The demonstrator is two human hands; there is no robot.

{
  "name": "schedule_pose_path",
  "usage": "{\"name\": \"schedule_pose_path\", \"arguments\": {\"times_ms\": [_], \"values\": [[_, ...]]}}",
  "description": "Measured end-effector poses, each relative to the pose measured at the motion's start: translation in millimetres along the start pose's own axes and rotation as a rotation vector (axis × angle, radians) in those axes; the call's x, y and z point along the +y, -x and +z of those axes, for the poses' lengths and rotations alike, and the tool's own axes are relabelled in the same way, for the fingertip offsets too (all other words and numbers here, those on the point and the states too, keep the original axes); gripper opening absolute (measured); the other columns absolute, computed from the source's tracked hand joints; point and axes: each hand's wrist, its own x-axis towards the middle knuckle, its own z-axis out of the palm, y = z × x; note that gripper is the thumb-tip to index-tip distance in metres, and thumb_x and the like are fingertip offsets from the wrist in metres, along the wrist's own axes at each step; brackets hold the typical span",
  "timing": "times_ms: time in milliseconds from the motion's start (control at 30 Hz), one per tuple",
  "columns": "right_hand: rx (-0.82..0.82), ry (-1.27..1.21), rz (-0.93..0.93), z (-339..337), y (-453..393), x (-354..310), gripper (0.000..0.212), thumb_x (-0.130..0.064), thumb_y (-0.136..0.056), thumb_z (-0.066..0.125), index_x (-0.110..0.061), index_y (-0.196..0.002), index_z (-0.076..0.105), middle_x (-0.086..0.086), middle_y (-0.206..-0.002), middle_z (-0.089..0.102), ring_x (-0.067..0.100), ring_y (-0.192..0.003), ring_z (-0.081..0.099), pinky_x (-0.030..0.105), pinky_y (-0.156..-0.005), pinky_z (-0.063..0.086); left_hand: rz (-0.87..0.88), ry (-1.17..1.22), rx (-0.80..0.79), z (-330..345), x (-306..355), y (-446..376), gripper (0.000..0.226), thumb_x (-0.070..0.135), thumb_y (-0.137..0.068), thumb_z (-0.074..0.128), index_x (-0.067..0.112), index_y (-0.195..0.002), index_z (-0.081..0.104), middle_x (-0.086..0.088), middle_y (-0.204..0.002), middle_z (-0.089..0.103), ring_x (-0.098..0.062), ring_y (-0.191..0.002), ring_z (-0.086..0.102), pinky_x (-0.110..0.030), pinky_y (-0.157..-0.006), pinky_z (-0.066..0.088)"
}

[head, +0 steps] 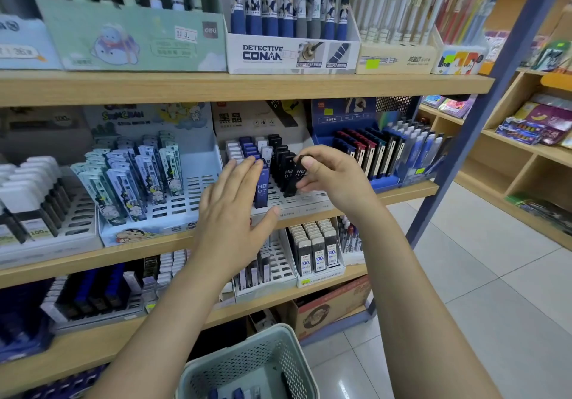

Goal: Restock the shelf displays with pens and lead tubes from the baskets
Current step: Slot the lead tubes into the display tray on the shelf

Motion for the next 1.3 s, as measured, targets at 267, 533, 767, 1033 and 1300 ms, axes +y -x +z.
{"name": "schedule_pose_path", "arguments": {"times_ms": [267,533,767,1033,1300], "values": [[0.048,0.012,0.055,15.2,-5.6,1.0,0.019,-0.029,-0.103,0.055,-0.022,-0.1,0.072,0.015,-0.096,0.071,0.016,-0.072,0.065,0.038,-0.074,0.06,0.001,0.004,0.013,3.6,-0.7,-0.5,0.073,0.052,-0.098,0.046,0.031,-0.16,0.012,0.015,-0.167,0.008,-0.006,-0.153,-0.003,-0.032,-0.117,-0.005],[0.226,-0.049,0.049,28.9,-9.8,9.9,0.005,-0.019,-0.093,0.069,-0.02,-0.095,0.074,-0.007,-0.071,0.06,0.009,-0.061,0.059,0.034,-0.063,0.054,0.009,0.002,0.016,5.9,-3.5,-1.2,0.075,0.051,-0.097,0.049,0.034,-0.16,0.01,0.019,-0.166,0.006,-0.006,-0.153,-0.005,-0.034,-0.116,-0.002],[0.277,0.008,-0.004,31.0,0.1,13.7,0.022,-0.026,-0.091,0.072,-0.029,-0.103,0.055,0.002,-0.084,0.062,0.019,-0.073,0.065,0.038,-0.07,0.057,0.032,0.031,0.001,1.3,-3.9,5.8,0.075,0.049,-0.098,0.048,0.031,-0.16,0.01,0.015,-0.167,-0.003,-0.007,-0.153,-0.01,-0.04,-0.119,0.002],[0.341,0.387,-0.176,38.1,89.7,48.7,0.014,-0.023,-0.095,0.055,-0.018,-0.086,0.046,-0.007,-0.069,0.049,0.015,-0.061,0.049,0.037,-0.057,0.038,0.329,-0.123,0.153,8.0,-38.6,87.8,0.041,0.035,-0.088,0.051,0.005,-0.113,0.066,-0.013,-0.114,0.063,-0.028,-0.108,0.05,-0.039,-0.088,0.035],[-0.084,0.744,0.186,107.4,169.8,190.6,0.024,-0.036,-0.095,0.057,-0.013,-0.088,0.055,0.001,-0.078,0.059,0.031,-0.077,0.06,0.033,-0.06,0.03,-0.11,-0.217,-0.499,96.6,-149.4,246.9,0.077,0.056,-0.087,0.029,0.011,-0.149,0.044,-0.009,-0.156,0.042,-0.027,-0.146,0.035,-0.048,-0.112,0.034]]}}
